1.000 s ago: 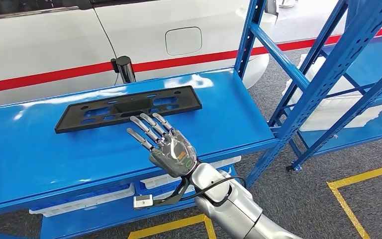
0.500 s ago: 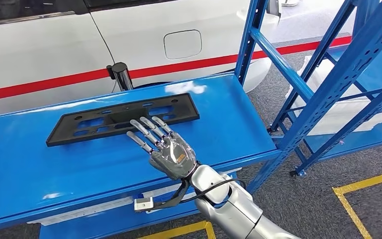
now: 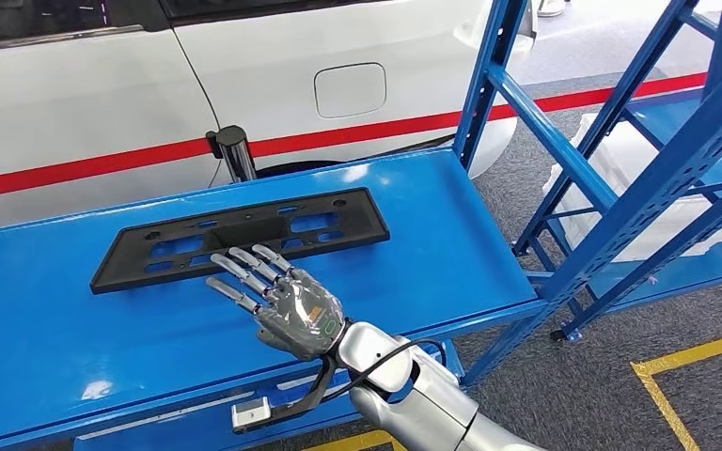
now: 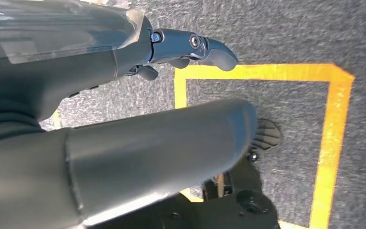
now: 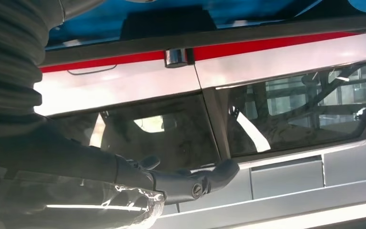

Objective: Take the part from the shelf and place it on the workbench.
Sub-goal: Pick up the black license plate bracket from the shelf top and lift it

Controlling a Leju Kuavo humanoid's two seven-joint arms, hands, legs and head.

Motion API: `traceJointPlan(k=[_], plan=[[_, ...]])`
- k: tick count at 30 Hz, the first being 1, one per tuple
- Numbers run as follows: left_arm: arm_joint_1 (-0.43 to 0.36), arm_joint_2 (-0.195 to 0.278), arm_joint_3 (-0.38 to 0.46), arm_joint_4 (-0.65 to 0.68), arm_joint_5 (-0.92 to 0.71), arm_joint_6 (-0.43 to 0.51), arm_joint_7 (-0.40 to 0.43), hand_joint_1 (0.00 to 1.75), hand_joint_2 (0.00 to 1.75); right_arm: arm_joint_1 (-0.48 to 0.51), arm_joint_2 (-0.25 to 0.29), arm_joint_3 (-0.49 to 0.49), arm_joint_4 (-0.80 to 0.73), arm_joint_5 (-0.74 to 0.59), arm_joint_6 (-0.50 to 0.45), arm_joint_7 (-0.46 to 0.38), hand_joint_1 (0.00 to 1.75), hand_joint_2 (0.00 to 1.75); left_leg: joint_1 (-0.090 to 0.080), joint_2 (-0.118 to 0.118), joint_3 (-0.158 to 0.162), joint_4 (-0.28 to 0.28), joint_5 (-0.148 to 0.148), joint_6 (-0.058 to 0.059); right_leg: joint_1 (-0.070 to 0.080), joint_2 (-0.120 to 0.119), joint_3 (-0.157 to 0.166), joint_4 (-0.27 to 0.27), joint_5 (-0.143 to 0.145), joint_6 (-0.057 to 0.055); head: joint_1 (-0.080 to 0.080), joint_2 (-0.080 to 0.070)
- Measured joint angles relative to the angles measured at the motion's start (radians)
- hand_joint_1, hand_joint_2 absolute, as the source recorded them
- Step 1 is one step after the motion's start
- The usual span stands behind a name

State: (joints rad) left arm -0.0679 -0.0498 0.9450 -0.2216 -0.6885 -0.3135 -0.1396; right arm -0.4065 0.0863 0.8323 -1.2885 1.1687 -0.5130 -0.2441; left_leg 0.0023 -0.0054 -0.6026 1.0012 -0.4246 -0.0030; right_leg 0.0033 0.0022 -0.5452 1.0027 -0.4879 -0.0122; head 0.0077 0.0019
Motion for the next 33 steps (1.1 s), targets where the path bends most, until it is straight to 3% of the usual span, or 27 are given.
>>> traceJointPlan(k=[7, 14, 19, 26, 33], plan=[[-0.004, 0.001, 0.000, 0.000, -0.019, 0.001, 0.005, 0.00, 0.00, -0.033, 0.029, 0.035, 0.054, -0.040, 0.035, -0.017, 0.00, 1.75, -0.011, -0.002, 0.000, 0.001, -0.007, 0.013, -0.003, -0.001, 0.007, -0.010, 0.000, 0.012, 0.000, 0.000], [-0.004, 0.000, 0.000, 0.000, -0.024, 0.001, 0.008, 0.00, 0.00, -0.054, 0.052, 0.054, 0.102, -0.032, 0.036, -0.010, 0.00, 1.75, -0.011, -0.002, 0.000, 0.001, -0.008, 0.015, -0.008, -0.002, 0.007, -0.013, 0.000, 0.018, 0.000, 0.000], [-0.005, 0.001, -0.005, 0.000, -0.046, 0.001, 0.011, 0.00, 0.00, -0.099, 0.091, 0.069, 0.201, 0.009, 0.024, 0.055, 0.00, 1.75, -0.008, -0.002, 0.001, 0.001, -0.008, 0.015, -0.008, -0.001, 0.007, -0.012, 0.000, 0.018, 0.000, 0.000], [-0.022, 0.000, -0.026, 0.000, -0.086, 0.001, 0.022, 0.00, 0.00, -0.223, 0.160, 0.066, 0.456, 0.076, -0.061, 0.192, 0.00, 1.75, -0.003, -0.002, 0.002, 0.001, -0.008, 0.015, -0.006, -0.002, 0.009, -0.012, 0.000, 0.018, 0.000, 0.000], [-0.025, 0.000, -0.036, 0.000, -0.098, 0.001, 0.032, 0.00, 0.00, -0.285, 0.199, 0.063, 0.605, 0.121, -0.074, 0.258, 0.00, 1.75, -0.002, -0.001, 0.002, 0.001, -0.008, 0.014, -0.006, -0.001, 0.009, -0.012, 0.000, 0.017, 0.000, 0.000]])
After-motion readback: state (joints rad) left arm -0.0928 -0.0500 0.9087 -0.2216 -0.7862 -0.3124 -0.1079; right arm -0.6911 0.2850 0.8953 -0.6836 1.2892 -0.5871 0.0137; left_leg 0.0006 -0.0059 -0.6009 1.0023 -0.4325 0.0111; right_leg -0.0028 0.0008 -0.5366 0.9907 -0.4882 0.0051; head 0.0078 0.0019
